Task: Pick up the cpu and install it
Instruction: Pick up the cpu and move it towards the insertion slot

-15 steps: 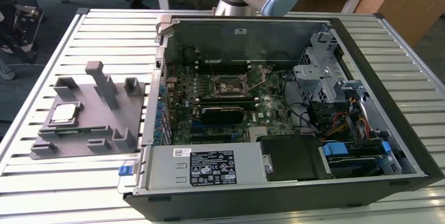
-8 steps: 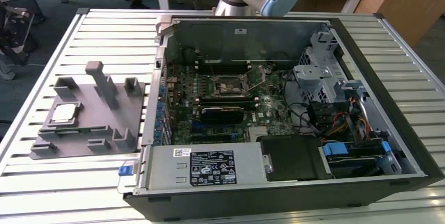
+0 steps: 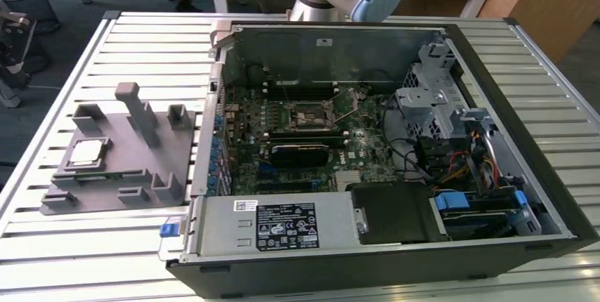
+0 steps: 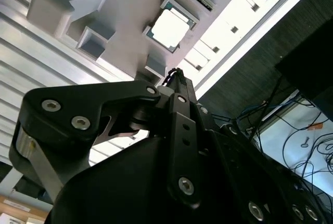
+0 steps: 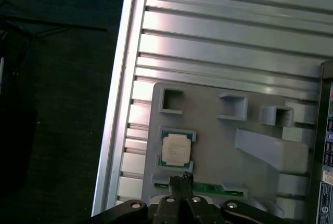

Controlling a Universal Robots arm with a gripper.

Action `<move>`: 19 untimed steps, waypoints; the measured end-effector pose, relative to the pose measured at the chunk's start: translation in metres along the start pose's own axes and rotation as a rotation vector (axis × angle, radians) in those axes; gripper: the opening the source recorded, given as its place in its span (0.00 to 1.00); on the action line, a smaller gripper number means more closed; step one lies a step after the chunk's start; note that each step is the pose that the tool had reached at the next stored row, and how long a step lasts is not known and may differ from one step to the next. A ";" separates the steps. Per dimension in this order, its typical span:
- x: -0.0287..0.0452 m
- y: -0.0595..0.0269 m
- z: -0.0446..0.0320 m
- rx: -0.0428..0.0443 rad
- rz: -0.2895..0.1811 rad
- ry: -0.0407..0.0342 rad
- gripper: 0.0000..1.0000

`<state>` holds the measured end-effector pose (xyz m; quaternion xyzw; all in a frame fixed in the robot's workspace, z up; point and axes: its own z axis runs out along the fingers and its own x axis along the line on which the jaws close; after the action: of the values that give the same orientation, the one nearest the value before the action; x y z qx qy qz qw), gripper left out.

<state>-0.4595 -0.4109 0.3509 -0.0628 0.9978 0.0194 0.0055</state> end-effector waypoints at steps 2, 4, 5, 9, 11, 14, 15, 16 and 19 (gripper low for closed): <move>0.0009 0.0003 0.0014 0.0002 0.000 -0.0001 0.11; 0.0013 0.0002 0.0045 0.0024 0.000 0.0004 0.11; 0.0013 0.0001 0.0063 0.0034 0.000 0.0004 0.11; 0.0014 -0.0001 0.0118 0.0052 0.000 -0.0034 0.11; 0.0015 -0.0003 0.0142 0.0057 0.000 -0.0074 0.11; 0.0016 -0.0008 0.0185 0.0062 0.000 -0.0112 0.11; 0.0017 -0.0011 0.0205 0.0062 0.000 -0.0118 0.11; 0.0017 -0.0015 0.0222 0.0059 0.000 -0.0121 0.11; 0.0021 -0.0043 0.0273 0.0009 -0.001 -0.0127 0.11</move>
<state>-0.4607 -0.4143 0.3234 -0.0630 0.9978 0.0194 0.0118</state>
